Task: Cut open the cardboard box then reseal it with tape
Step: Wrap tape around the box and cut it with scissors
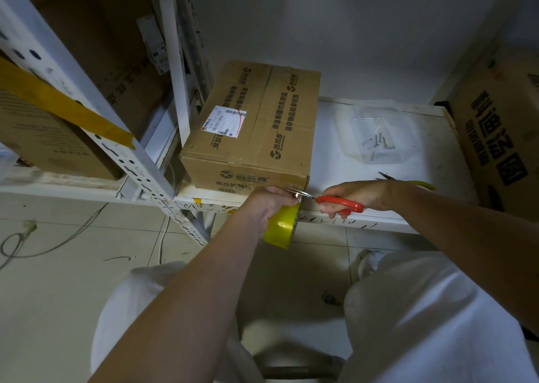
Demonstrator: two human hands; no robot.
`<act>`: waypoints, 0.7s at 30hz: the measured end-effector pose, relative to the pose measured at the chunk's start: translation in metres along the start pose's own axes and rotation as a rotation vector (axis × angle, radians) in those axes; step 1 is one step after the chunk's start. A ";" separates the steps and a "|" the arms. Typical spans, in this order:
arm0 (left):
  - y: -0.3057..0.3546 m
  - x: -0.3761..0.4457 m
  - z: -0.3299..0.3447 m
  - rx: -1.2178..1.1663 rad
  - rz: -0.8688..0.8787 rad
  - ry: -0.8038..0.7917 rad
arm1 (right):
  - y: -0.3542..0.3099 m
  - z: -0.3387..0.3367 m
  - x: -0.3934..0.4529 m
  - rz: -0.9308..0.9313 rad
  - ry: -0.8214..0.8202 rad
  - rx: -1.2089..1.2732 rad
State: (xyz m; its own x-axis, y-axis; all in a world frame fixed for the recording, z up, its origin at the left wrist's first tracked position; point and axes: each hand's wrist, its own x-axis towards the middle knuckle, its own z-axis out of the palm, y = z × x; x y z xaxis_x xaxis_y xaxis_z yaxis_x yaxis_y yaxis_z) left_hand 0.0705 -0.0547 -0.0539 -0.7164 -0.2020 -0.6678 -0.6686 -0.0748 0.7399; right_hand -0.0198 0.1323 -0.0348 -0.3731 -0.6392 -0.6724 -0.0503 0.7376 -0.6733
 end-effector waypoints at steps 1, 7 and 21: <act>0.000 0.000 0.000 0.006 -0.008 0.003 | -0.002 0.000 0.000 0.000 0.002 0.000; 0.002 -0.001 -0.001 0.010 -0.017 0.002 | -0.006 0.003 0.000 -0.005 0.046 -0.033; 0.005 -0.006 -0.004 0.093 0.029 -0.018 | 0.002 0.009 0.001 -0.048 0.224 -0.182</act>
State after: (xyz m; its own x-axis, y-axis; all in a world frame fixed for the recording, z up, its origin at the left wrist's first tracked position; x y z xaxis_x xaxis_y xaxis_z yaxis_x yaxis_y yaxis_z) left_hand 0.0720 -0.0574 -0.0457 -0.7383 -0.1851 -0.6485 -0.6629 0.0218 0.7484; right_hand -0.0119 0.1315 -0.0400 -0.5604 -0.6252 -0.5432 -0.2306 0.7477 -0.6227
